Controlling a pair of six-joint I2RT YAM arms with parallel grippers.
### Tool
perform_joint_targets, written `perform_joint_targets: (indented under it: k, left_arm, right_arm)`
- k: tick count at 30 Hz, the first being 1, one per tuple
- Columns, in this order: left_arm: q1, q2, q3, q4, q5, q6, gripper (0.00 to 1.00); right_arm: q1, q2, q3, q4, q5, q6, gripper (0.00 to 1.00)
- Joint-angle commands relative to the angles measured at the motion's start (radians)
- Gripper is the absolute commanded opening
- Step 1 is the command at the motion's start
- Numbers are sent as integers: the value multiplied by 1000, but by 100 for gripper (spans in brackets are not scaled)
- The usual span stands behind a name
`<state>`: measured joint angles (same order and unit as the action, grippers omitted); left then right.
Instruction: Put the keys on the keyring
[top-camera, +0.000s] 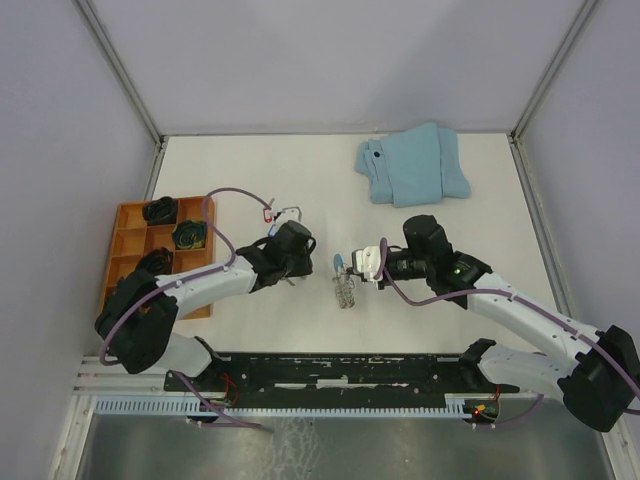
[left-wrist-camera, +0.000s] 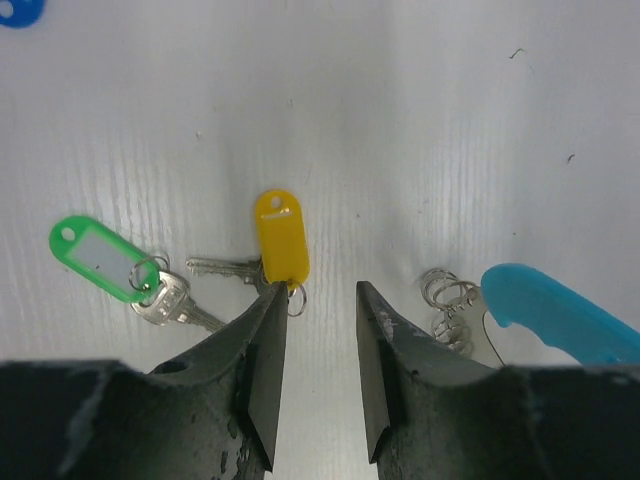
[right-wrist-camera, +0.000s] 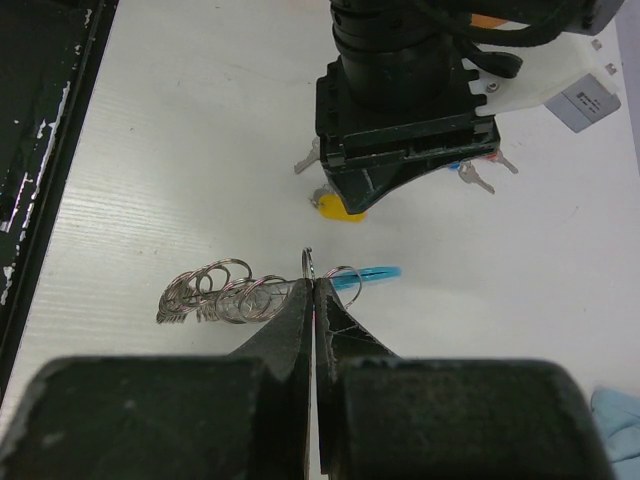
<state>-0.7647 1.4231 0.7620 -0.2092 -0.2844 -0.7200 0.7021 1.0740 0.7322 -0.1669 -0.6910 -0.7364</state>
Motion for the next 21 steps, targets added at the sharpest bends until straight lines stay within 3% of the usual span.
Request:
perform_joint_targets:
  k: [1,11,21]
  left_arm:
    - [16,48,85,-35,49,138,41]
    - [60,211,186,15,143,202,39]
    - [141,295,149,74,246,145,32]
  right_arm:
    - [-3,-22,10,27,0,-14,1]
    - [-2,-26,9,25,-1,-14,1]
    - [-3,-27,9,23,0,-14,1]
